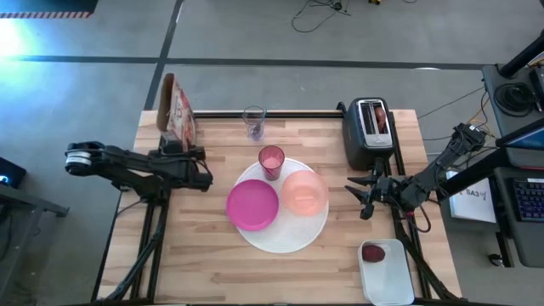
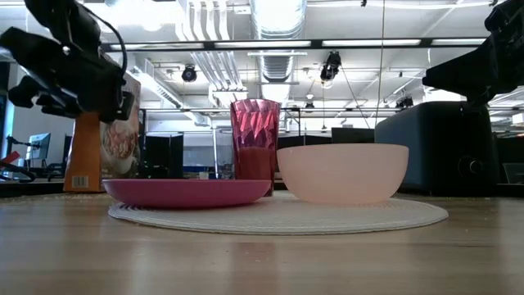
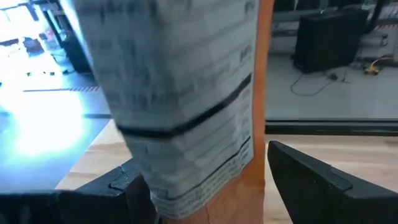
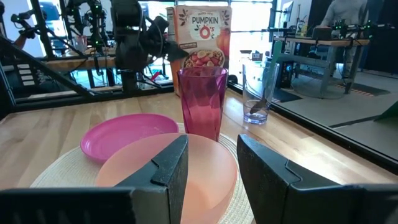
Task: Arrange a breakfast setting
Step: Pour the cereal from the cereal box into the orange bowl on the placemat
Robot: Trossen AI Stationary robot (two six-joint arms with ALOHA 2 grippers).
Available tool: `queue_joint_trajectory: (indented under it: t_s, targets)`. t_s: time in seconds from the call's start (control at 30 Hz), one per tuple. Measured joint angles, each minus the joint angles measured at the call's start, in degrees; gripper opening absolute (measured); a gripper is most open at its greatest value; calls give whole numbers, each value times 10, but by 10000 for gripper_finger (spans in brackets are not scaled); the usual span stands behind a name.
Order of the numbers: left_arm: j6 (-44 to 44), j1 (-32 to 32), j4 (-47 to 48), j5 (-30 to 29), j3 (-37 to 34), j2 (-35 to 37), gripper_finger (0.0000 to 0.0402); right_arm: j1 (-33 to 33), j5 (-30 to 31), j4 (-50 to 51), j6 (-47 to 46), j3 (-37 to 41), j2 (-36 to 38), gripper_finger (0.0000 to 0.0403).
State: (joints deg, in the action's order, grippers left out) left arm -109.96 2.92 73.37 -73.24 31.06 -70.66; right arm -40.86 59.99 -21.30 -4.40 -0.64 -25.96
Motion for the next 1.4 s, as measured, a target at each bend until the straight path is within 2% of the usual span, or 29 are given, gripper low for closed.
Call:
queue_joint_trajectory:
  t_s: [0.3, 0.43, 0.57, 0.8, 0.87, 1.07, 1.2, 1.4]
  targets:
    - [-1, 0, -36, -12, -13, -15, 256, 0, 0, 0, 0, 0, 0, 128]
    - [-1, 0, -39, -40, -13, -21, 237, 0, 0, 0, 1, 0, 0, 128]
    - [-1, 3, -46, -53, -13, -26, 187, 0, 0, 0, 1, 0, 0, 128]
    - [-1, 3, -50, -54, -13, -36, 34, 0, 0, 0, 0, 0, 0, 128]
    - [-2, 3, -51, -55, -13, -35, 10, 0, 0, 0, 0, 0, 0, 128]
    - [-1, 3, -49, -64, -10, -31, 2, 0, 0, 0, 1, 0, 0, 128]
    - [4, 3, -18, -77, 19, -24, 1, 0, 0, 0, 1, 0, 0, 128]
    - [107, 2, 31, -103, 113, -19, 0, 0, 0, 0, 1, 0, 0, 128]
